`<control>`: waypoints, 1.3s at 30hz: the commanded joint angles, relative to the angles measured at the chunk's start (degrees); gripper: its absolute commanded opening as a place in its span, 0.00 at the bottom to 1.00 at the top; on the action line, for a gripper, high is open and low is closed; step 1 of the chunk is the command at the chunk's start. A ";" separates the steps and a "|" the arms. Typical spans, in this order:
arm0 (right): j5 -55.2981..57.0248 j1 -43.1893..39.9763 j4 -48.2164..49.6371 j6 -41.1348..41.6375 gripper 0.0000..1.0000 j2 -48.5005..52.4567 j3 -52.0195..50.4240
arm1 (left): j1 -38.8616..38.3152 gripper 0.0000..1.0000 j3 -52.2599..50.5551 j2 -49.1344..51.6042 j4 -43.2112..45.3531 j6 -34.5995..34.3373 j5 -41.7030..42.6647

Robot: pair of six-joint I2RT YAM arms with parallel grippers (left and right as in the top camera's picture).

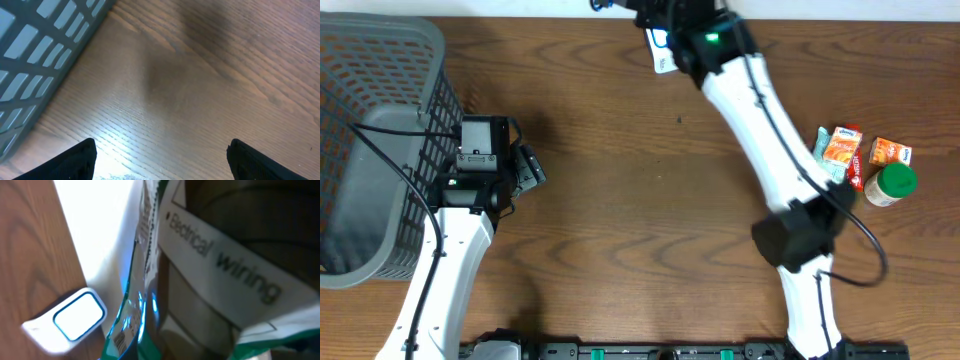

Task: Scan the item barcode
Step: 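Hold the glove pack under the white scanner with the right gripper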

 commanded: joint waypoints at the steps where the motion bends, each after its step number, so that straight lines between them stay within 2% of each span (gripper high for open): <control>1: 5.70 0.28 5.84 -1.97 0.01 4.28 0.35 | 0.24 0.85 0.07 0.22 0.02 -0.74 -0.35; 8: 15.78 -0.22 22.43 -13.40 0.01 15.85 0.35 | 0.24 0.85 0.07 0.22 0.02 -0.76 -0.35; 17: 21.11 -1.03 37.59 -13.90 0.01 25.62 0.31 | 0.24 0.85 0.07 0.22 0.02 -0.74 -0.35; 22: 21.33 -0.48 35.52 -13.27 0.01 27.08 0.04 | 0.24 0.85 0.07 0.22 0.02 -0.74 -0.35; 34: 19.96 2.69 25.22 -3.96 0.01 27.08 0.04 | 0.24 0.85 0.07 0.22 0.02 -0.76 -0.35; 39: 19.41 2.84 24.90 -0.87 0.01 27.08 0.04 | 0.24 0.85 0.07 0.22 0.02 -0.74 -0.35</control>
